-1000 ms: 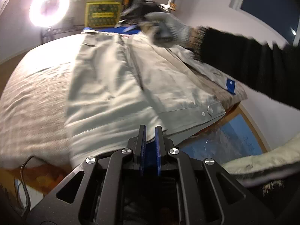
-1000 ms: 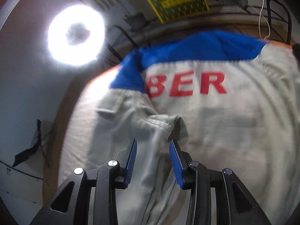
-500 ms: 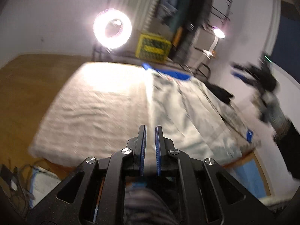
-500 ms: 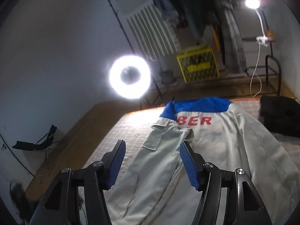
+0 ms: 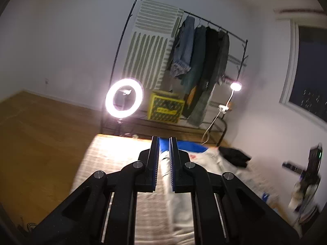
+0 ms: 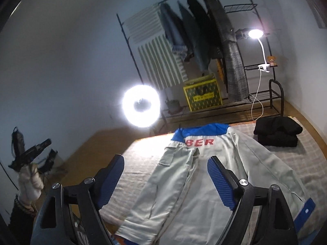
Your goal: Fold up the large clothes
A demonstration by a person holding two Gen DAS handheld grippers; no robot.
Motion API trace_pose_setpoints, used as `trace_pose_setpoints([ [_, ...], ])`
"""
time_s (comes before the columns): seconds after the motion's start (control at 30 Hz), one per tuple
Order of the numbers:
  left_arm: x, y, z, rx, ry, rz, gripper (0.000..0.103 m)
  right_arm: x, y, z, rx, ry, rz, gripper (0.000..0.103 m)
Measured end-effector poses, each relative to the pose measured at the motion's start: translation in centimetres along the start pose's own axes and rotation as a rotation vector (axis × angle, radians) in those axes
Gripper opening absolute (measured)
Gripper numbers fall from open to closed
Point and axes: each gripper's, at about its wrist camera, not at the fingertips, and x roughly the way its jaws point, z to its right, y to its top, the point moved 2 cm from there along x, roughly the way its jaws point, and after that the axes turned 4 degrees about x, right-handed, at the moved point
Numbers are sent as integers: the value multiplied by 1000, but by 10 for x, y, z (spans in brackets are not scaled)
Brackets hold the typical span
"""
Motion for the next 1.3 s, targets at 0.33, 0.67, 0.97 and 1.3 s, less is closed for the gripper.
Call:
trace_pose_setpoints([
  [0.33, -25, 86, 98, 101, -31, 45, 6, -66, 12, -8, -49, -13, 46, 64],
  [0.67, -74, 119, 156, 168, -38, 102, 45, -110, 73, 37, 37, -51, 123, 61],
  [0.97, -2, -52, 113, 19, -19, -182, 57, -30, 70, 50, 9, 0, -2, 71],
  [1.3, 99, -259, 47, -289, -43, -545, 56, 171, 30, 23, -44, 57, -253, 66],
])
